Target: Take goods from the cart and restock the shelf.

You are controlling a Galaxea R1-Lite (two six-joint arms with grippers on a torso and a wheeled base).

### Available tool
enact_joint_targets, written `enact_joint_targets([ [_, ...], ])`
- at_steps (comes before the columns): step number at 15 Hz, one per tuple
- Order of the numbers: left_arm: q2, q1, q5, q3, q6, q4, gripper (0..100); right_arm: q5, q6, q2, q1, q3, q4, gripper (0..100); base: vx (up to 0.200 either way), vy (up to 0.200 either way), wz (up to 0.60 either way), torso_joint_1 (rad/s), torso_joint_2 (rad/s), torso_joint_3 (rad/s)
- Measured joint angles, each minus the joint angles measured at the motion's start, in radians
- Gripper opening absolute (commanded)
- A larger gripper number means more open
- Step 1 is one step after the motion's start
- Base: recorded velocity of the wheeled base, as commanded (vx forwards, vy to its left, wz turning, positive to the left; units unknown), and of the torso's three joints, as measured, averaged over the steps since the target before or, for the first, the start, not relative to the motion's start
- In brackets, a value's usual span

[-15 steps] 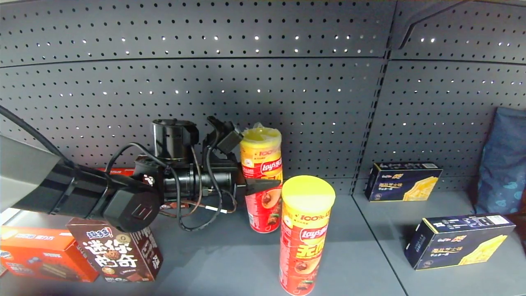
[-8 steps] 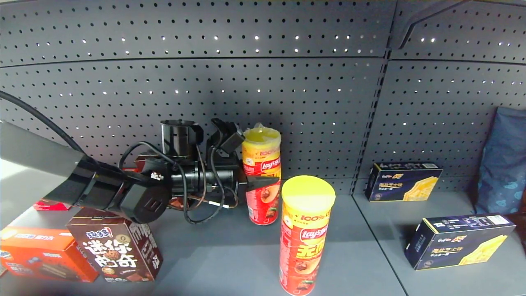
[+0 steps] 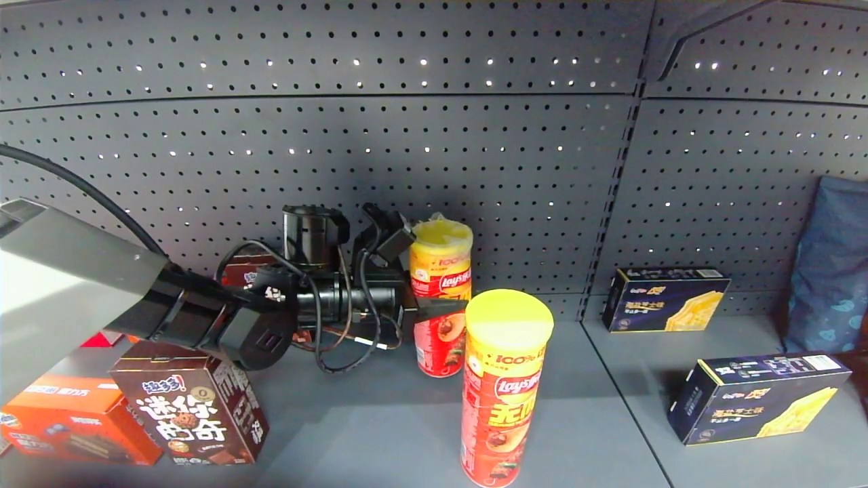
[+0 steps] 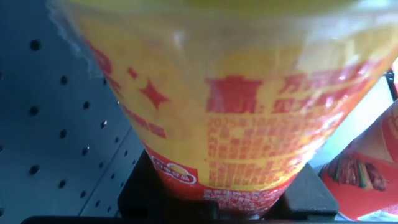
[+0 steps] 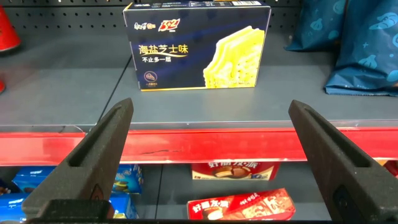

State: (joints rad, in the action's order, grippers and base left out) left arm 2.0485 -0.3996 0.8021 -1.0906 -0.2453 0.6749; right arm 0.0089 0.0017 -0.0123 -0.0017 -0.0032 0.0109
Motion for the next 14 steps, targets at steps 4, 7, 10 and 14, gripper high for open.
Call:
enact_joint_targets([
  [4, 0.021, -0.017, -0.002, -0.031, 0.0, -0.001, 100, 0.0, 0.0, 0.0, 0.0, 0.0, 0.0, 100, 0.0, 0.0, 0.0, 0.0, 0.0, 0.0],
  [7, 0.027, -0.021, -0.015, -0.022, -0.004, 0.002, 100, 0.0, 0.0, 0.0, 0.0, 0.0, 0.0, 100, 0.0, 0.0, 0.0, 0.0, 0.0, 0.0],
  [10, 0.025, -0.019, -0.024, 0.009, -0.009, 0.003, 100, 0.0, 0.0, 0.0, 0.0, 0.0, 0.0, 100, 0.0, 0.0, 0.0, 0.0, 0.0, 0.0],
  [14, -0.04, -0.002, -0.032, 0.098, -0.012, 0.005, 100, 0.0, 0.0, 0.0, 0.0, 0.0, 0.0, 100, 0.0, 0.0, 0.0, 0.0, 0.0, 0.0],
])
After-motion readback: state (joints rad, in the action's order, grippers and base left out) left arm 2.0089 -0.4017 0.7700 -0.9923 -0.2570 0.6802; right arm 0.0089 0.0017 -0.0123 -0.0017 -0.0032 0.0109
